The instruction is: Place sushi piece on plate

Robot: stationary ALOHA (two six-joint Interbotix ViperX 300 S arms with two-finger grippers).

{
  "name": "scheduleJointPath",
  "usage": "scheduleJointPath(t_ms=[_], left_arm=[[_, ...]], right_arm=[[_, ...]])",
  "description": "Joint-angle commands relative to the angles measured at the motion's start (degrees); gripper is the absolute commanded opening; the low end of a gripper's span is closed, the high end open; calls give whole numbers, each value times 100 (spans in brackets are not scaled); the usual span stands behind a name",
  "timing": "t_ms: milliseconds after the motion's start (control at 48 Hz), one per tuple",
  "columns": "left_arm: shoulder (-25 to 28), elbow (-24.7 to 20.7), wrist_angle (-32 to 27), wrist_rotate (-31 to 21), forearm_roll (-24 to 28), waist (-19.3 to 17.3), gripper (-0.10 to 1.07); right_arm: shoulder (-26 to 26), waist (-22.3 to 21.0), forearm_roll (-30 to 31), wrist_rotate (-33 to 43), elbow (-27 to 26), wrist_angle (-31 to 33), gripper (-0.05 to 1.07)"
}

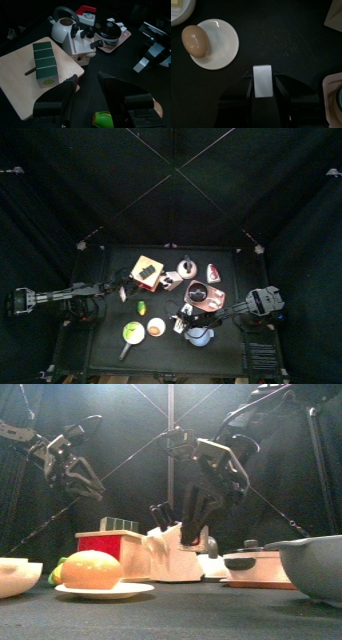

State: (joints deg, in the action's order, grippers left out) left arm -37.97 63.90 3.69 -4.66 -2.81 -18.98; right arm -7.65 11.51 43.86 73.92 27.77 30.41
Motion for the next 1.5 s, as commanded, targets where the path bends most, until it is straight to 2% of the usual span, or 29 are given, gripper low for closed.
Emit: scheduleJointPath(t_ms=[0,146,417,646,792,958,1229,1479], left_arm=[[0,-79,26,0,-9,9,79],[0,-70,9,0,-9,18,79],[0,-79,9,0,-9,18,79],[0,-79,9,0,-9,18,79],[0,-88,9,0,-9,0,79],[0,-79,9,0,-9,-18,79],[0,-70,9,0,-9,-26,79],[0,-70,9,0,-9,-26,79]], right_arm=[[308,9,18,167,53,88,53],[791,70,176,765,360,466,53],[1969,396,694,2294,1213,1573,53],[2742,501,1107,3709,1960,1995,53],[3129,501,1222,4148,2320,2039,53],[3322,448,1169,4315,2549,2030,53],[3261,9,1037,4315,2681,2013,53],[3146,-176,870,4324,2821,1828,54]])
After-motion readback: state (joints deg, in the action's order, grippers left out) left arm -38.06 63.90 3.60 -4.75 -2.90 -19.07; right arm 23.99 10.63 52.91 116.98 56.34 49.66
